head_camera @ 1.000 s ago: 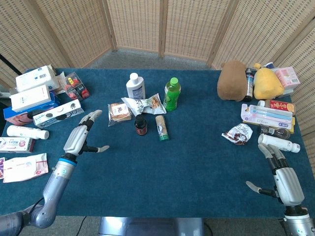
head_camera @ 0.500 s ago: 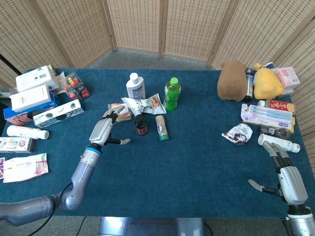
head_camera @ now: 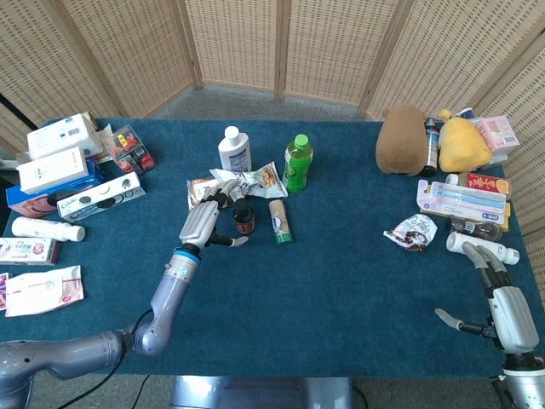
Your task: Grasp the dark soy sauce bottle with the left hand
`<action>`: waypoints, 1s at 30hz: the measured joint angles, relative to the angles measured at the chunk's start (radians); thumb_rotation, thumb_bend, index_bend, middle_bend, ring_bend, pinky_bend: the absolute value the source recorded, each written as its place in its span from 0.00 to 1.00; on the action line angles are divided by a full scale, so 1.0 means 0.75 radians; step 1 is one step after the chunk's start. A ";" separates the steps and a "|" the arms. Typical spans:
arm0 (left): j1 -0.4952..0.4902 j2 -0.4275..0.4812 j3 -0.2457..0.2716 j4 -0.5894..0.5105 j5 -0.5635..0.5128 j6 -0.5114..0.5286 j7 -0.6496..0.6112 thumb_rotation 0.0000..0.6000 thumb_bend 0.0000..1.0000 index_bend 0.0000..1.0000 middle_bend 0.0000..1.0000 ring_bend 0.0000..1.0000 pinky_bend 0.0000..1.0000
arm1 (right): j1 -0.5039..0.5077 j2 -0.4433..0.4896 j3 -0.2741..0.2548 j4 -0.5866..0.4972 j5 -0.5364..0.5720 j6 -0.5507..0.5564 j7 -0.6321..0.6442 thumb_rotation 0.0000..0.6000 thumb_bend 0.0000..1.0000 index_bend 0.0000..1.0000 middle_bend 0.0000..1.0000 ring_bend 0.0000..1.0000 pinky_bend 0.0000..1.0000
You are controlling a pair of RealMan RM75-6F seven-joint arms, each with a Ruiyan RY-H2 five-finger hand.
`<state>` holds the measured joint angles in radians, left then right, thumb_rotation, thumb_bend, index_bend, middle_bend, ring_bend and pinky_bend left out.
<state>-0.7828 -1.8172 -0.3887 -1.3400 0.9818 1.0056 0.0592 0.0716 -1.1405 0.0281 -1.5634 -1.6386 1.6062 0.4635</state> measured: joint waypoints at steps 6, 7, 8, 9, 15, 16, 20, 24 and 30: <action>-0.030 -0.067 -0.013 0.109 -0.008 0.020 0.016 1.00 0.00 0.34 0.11 0.00 0.00 | -0.003 0.014 0.001 -0.008 0.003 0.002 0.032 1.00 0.00 0.00 0.00 0.00 0.00; -0.036 -0.081 -0.015 0.127 -0.009 0.022 0.018 1.00 0.00 0.40 0.17 0.00 0.00 | -0.003 0.015 0.001 -0.009 0.003 0.002 0.036 1.00 0.00 0.00 0.00 0.00 0.00; -0.042 -0.093 -0.016 0.144 -0.009 0.025 0.022 1.00 0.00 0.48 0.23 0.01 0.00 | -0.004 0.016 0.001 -0.011 0.003 0.002 0.039 1.00 0.00 0.00 0.00 0.00 0.00; -0.048 -0.110 -0.017 0.164 -0.007 0.032 0.026 1.00 0.00 0.54 0.27 0.04 0.00 | -0.004 0.017 0.002 -0.011 0.004 0.002 0.043 1.00 0.00 0.00 0.00 0.00 0.00; -0.062 -0.167 -0.034 0.222 0.020 0.103 0.018 1.00 0.00 0.79 0.46 0.16 0.00 | -0.005 0.021 0.007 -0.013 0.009 0.004 0.056 1.00 0.00 0.00 0.00 0.00 0.00; -0.062 -0.172 -0.037 0.228 0.025 0.117 0.018 1.00 0.00 0.82 0.49 0.18 0.00 | -0.005 0.021 0.007 -0.013 0.010 0.004 0.057 1.00 0.00 0.00 0.00 0.00 0.00; -0.055 -0.182 -0.051 0.240 0.045 0.171 0.022 1.00 0.00 0.87 0.52 0.19 0.00 | -0.005 0.019 0.007 -0.013 0.006 0.003 0.053 1.00 0.00 0.00 0.00 0.00 0.00; -0.042 -0.161 -0.064 0.204 0.047 0.184 0.025 1.00 0.00 0.87 0.51 0.19 0.00 | -0.006 0.018 0.003 -0.017 -0.003 0.005 0.051 1.00 0.00 0.00 0.00 0.00 0.00; -0.016 -0.094 -0.089 0.071 0.058 0.225 0.033 1.00 0.00 0.86 0.51 0.19 0.00 | -0.006 0.023 -0.003 -0.027 -0.011 0.002 0.042 1.00 0.00 0.00 0.00 0.00 0.00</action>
<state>-0.7948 -1.8877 -0.4554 -1.2870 1.0256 1.1741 0.0836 0.0668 -1.1236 0.0258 -1.5836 -1.6466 1.6075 0.4948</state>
